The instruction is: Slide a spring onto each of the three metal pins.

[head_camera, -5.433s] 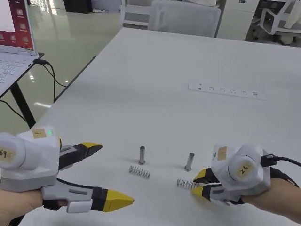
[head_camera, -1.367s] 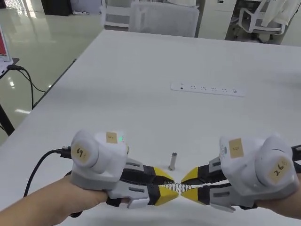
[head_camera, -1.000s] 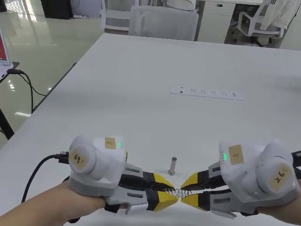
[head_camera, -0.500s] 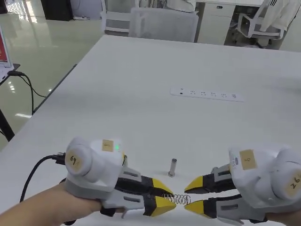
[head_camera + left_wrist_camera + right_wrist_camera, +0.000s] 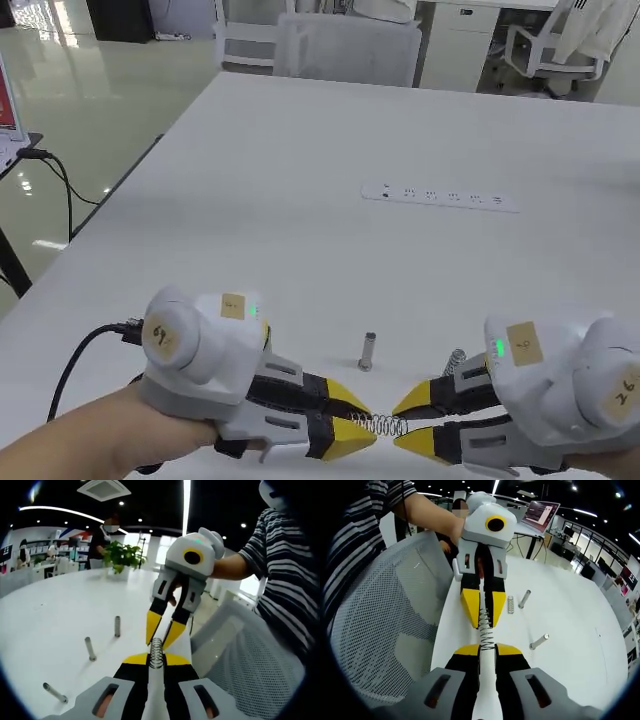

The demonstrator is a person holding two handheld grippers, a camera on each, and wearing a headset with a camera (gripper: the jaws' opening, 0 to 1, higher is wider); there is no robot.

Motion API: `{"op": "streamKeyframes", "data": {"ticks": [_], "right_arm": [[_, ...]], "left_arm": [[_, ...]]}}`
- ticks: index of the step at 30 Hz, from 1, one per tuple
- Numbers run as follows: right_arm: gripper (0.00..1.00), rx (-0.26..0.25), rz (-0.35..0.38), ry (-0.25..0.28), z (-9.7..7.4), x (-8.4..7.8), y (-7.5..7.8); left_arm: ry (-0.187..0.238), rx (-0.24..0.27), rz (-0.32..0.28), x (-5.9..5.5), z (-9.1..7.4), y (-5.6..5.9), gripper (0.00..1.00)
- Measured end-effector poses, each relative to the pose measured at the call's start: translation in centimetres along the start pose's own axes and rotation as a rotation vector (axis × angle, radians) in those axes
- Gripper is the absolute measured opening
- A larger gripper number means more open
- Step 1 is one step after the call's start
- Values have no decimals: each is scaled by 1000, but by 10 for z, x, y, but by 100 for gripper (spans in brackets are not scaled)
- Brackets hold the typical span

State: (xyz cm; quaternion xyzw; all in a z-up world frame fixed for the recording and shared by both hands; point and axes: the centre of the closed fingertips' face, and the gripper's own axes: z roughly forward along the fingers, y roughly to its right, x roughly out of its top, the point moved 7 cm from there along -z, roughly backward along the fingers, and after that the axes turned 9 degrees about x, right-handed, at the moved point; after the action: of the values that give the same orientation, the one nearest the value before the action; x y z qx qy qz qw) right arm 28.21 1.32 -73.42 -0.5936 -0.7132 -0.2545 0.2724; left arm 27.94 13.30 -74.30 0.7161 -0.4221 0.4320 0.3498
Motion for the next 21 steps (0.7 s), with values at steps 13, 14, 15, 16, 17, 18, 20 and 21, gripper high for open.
{"op": "streamKeyframes", "data": {"ticks": [13, 14, 15, 16, 17, 18, 20, 21], "right_arm": [[7, 7, -50, 28, -12, 11, 1], [7, 8, -52, 32, -12, 13, 1], [7, 7, -53, 32, -12, 13, 1], [7, 8, -58, 35, -13, 15, 1], [7, 9, -62, 36, -13, 16, 1], [7, 10, -66, 40, -14, 18, 2], [7, 12, -74, 45, -15, 21, 2], [7, 13, -76, 49, -16, 22, 2]], "left_arm": [[-29, -2, 3, -8, 2, 0, 3], [-32, 0, 10, -8, 2, 0, 3], [-30, 2, 15, -8, 2, 0, 3], [-31, 3, 16, -8, 2, 0, 3], [-33, 3, 17, -8, 2, 0, 3], [-33, 4, 19, -8, 2, 0, 3], [-32, 6, 20, -8, 2, 0, 3], [-32, 7, 20, -8, 2, 0, 3]]}}
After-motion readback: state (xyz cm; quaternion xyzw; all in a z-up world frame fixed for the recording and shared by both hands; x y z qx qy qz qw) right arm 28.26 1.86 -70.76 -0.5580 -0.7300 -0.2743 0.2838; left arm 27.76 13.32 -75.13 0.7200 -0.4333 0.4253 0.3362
